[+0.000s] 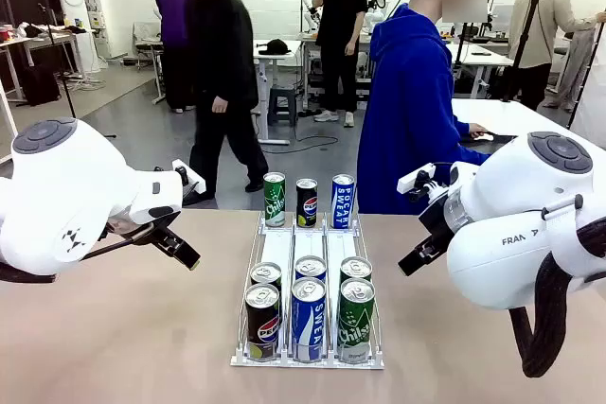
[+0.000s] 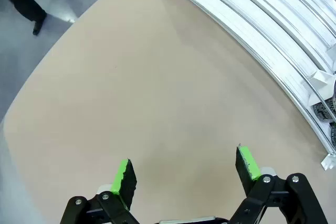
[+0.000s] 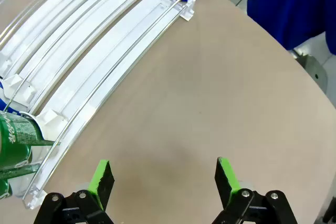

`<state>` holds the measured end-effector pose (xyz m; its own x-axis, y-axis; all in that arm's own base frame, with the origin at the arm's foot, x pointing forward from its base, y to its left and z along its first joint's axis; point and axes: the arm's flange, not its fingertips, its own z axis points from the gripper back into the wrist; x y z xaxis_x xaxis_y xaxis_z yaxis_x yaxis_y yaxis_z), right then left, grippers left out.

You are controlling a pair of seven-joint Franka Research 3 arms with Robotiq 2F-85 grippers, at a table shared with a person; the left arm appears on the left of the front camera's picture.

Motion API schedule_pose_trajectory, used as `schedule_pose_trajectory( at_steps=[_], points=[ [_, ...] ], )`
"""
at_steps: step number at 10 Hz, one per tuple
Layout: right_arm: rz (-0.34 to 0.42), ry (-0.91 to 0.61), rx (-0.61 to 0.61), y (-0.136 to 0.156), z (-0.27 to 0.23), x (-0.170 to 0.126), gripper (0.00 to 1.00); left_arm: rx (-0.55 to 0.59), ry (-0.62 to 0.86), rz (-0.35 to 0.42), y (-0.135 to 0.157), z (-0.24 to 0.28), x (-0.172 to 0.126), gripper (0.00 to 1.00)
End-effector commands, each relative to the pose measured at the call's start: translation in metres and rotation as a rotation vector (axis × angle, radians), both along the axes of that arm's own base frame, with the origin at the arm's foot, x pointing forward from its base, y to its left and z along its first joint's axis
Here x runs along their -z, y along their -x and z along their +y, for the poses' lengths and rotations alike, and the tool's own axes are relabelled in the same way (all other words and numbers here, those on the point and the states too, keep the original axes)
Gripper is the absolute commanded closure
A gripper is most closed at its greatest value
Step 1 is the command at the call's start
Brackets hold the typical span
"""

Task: Retrieve and hand over the desired beverage to the person.
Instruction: Pick up a can of the same type that the person held from the Automatic Can Dispenser.

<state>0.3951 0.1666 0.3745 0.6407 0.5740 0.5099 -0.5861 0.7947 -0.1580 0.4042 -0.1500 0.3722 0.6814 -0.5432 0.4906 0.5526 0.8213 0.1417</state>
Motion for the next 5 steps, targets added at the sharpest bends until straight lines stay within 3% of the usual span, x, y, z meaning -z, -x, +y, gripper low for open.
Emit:
schedule_pose_trajectory(
  at_steps=[1, 5],
  points=[
    [0.000, 0.000, 0.000, 0.0000, 0.0000, 0.0001, 0.00, 0.000, 0.000, 0.000, 0.0000, 0.0000, 0.0000, 0.00],
    [0.000, 0.000, 0.000, 0.0000, 0.0000, 0.0001, 0.00, 0.000, 0.000, 0.000, 0.0000, 0.0000, 0.0000, 0.00]
  ],
)
